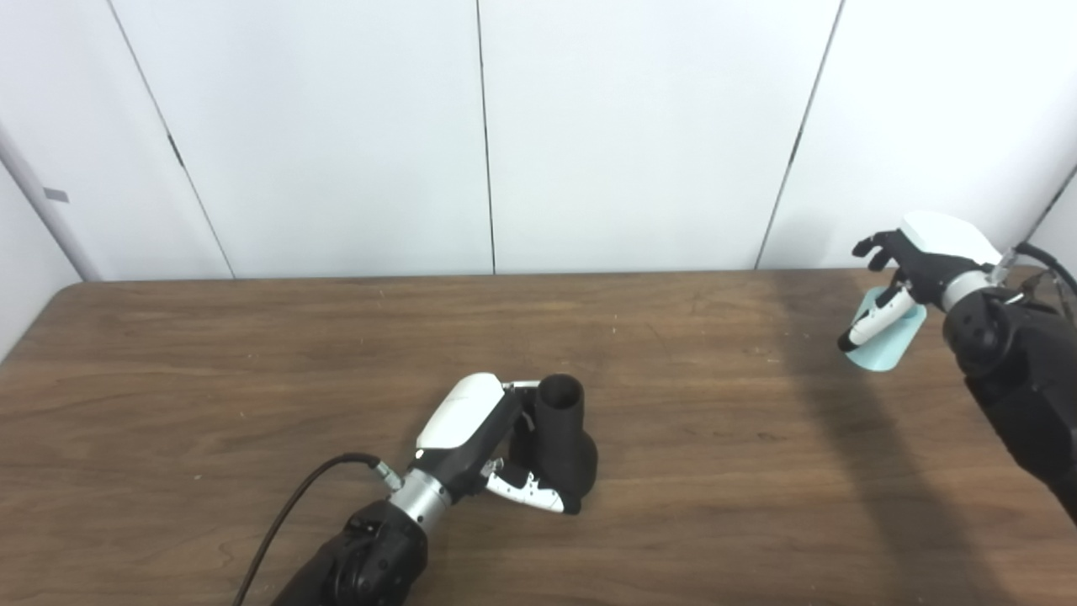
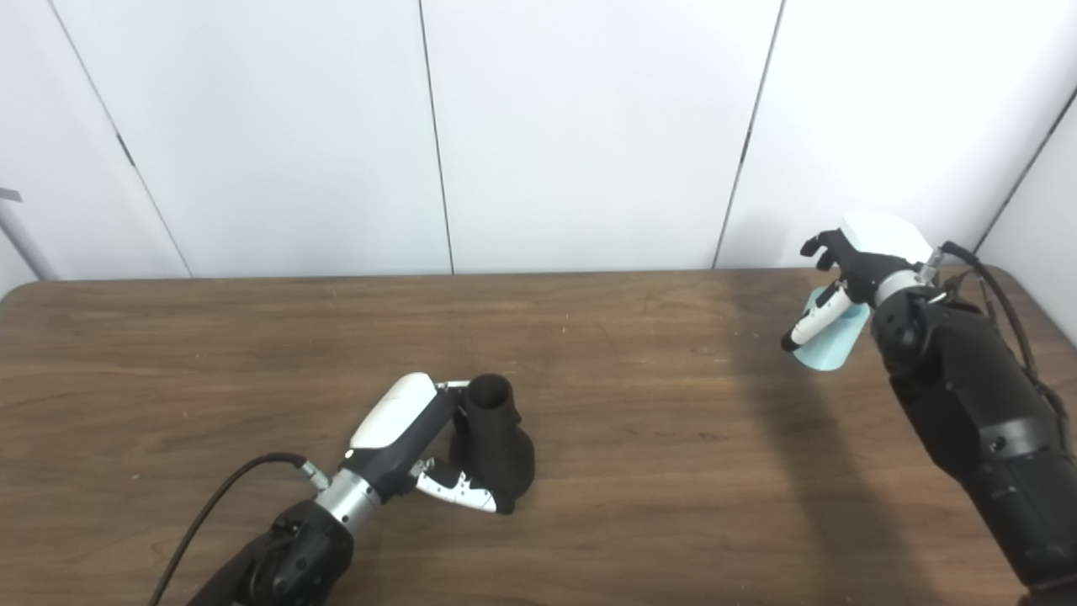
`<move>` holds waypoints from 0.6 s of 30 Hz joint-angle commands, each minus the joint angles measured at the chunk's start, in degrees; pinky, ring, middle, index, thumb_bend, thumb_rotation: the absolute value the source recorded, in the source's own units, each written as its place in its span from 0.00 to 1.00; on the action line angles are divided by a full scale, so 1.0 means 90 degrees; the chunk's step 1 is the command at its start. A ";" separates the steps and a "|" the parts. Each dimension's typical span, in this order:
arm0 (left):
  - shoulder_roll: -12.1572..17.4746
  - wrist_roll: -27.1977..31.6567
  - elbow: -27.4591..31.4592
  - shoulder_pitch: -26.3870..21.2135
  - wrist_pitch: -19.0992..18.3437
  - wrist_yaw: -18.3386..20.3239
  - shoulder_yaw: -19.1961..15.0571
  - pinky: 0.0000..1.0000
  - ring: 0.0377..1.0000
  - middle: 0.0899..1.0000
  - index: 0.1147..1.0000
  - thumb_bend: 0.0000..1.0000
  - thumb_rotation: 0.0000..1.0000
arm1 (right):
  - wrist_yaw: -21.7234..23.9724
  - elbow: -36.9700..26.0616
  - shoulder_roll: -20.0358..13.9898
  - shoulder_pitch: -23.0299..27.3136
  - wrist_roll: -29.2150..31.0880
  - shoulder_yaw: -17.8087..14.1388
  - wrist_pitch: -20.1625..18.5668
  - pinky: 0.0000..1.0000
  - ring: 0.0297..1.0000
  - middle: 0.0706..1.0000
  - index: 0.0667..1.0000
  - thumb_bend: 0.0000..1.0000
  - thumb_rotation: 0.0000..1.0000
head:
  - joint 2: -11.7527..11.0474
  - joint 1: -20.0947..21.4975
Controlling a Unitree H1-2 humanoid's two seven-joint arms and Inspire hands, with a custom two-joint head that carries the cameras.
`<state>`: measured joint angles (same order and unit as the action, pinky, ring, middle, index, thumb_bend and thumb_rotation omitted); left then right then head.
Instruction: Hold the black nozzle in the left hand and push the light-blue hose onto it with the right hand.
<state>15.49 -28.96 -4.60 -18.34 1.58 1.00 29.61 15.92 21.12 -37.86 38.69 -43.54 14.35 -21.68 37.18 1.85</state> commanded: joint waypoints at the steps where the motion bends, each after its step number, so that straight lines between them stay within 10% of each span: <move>1: 0.0097 -0.0271 -0.0601 0.0616 -0.0837 0.1129 0.0491 0.46 0.45 0.43 0.42 0.52 0.09 | -0.0078 -0.0009 -0.0473 0.0509 -0.0240 -0.0014 0.0040 0.42 0.56 0.67 0.75 1.00 0.20 | 0.0008 0.0010; 9: 0.0105 -0.0257 -0.0573 0.0624 -0.0861 0.1138 0.0492 0.46 0.45 0.43 0.42 0.52 0.09 | 0.0222 0.0049 -0.0545 0.0618 -0.0483 0.0210 -0.0247 0.51 0.67 0.75 0.71 1.00 0.21 | 0.0040 -0.0004; 18: 0.0119 -0.0247 -0.0546 0.0627 -0.0902 0.1152 0.0497 0.46 0.45 0.43 0.42 0.52 0.09 | 0.0189 0.0028 -0.0603 0.0552 -0.0490 0.0171 -0.0181 0.39 0.54 0.66 0.67 1.00 0.16 | 0.0057 -0.0001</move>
<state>15.49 -28.97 -4.27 -18.36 0.93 1.00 29.73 18.48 23.00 -39.36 38.78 -46.55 17.06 -23.44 37.62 1.76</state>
